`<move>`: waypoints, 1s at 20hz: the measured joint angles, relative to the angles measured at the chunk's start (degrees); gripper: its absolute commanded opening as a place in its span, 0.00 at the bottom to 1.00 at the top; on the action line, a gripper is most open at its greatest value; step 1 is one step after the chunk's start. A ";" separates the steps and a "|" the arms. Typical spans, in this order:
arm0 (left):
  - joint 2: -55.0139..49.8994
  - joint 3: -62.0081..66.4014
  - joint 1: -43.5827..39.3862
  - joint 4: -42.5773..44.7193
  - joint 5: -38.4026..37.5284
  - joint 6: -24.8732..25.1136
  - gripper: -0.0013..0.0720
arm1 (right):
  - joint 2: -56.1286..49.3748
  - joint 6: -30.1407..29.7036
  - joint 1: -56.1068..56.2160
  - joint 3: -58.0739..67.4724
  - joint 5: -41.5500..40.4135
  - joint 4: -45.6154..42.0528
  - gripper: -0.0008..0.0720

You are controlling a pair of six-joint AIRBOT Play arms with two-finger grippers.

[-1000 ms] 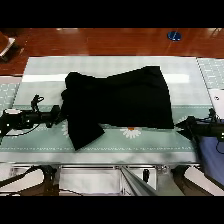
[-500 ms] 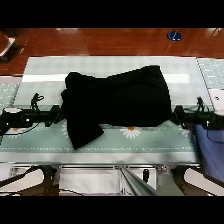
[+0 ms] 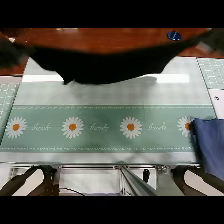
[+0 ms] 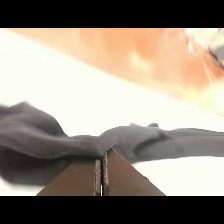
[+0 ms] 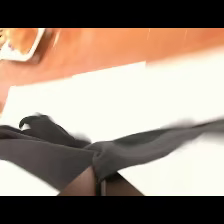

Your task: Fold the shirts.

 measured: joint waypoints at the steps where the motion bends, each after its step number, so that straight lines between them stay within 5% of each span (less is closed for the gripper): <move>1: 2.16 4.94 0.00 3.98 -0.33 -2.05 0.04 | 1.33 0.90 0.39 5.35 1.25 -2.51 0.04; 10: 24.55 25.40 -0.09 36.17 -0.90 -10.23 0.04 | 21.62 5.33 1.49 21.88 12.00 -20.35 0.04; 20: 31.36 10.80 -6.29 44.48 -4.94 -14.60 0.04 | 27.87 7.67 1.49 8.61 21.79 -22.47 0.04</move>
